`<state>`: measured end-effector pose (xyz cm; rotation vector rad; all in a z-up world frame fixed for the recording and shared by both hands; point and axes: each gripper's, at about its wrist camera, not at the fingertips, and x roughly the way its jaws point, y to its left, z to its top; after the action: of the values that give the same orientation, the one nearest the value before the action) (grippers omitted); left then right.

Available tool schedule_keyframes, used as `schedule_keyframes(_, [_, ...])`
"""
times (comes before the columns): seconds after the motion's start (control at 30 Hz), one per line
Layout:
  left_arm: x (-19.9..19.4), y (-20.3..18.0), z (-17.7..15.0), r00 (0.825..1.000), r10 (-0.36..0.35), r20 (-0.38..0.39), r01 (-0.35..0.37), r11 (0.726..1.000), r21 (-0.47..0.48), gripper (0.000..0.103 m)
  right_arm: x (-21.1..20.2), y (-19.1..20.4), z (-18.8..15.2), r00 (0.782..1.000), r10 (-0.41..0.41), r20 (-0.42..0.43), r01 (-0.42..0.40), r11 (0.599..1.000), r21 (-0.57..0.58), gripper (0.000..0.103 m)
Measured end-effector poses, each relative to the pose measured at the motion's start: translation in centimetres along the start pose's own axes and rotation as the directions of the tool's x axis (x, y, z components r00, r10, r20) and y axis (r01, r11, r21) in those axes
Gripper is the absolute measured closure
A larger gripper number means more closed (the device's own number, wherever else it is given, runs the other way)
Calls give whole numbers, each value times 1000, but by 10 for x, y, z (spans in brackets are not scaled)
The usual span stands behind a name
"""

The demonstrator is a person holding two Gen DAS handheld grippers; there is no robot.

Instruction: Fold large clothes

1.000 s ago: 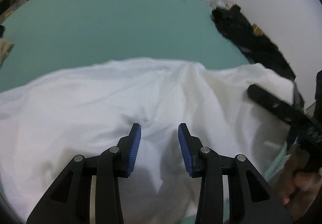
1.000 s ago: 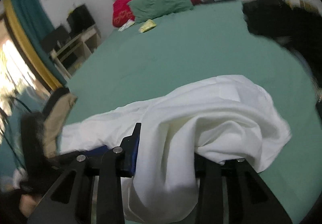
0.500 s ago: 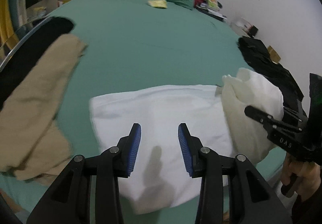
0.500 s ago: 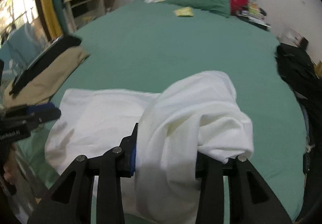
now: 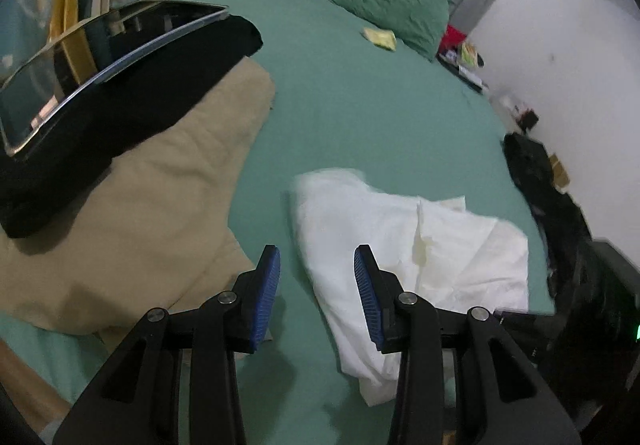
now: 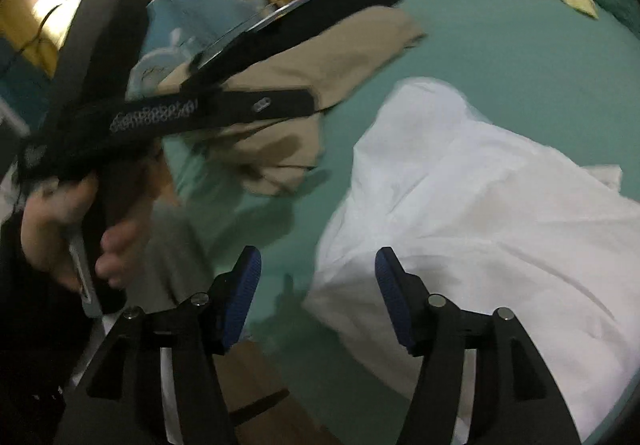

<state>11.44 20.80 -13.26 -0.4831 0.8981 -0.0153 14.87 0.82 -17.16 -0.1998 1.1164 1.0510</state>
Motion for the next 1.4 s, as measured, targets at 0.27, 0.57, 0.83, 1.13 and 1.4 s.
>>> schedule_keyframes(0.27, [28, -44, -16, 990, -107, -97, 115, 990, 86, 53, -74, -36, -36, 987, -121, 105, 111, 989, 98, 43])
schedule_keyframes(0.57, [98, -87, -32, 951, -91, -294, 140, 978, 153, 78, -141, -139, -98, 916, -370, 155, 280, 867, 413, 43])
schedule_keyframes(0.83, [30, -77, -33, 997, 9, -83, 4, 988, 155, 96, -130, -190, -106, 917, -350, 194, 198, 819, 538, 43])
schedule_keyframes(1.13, [50, -44, -49, 969, 130, -212, -114, 990, 83, 96, -68, -186, -80, 937, -337, 92, 265, 857, 442, 43])
schedule_keyframes(1.4, [31, -40, -42, 980, 132, -151, -124, 990, 64, 81, -71, -185, -78, 942, -311, 124, 222, 859, 462, 39])
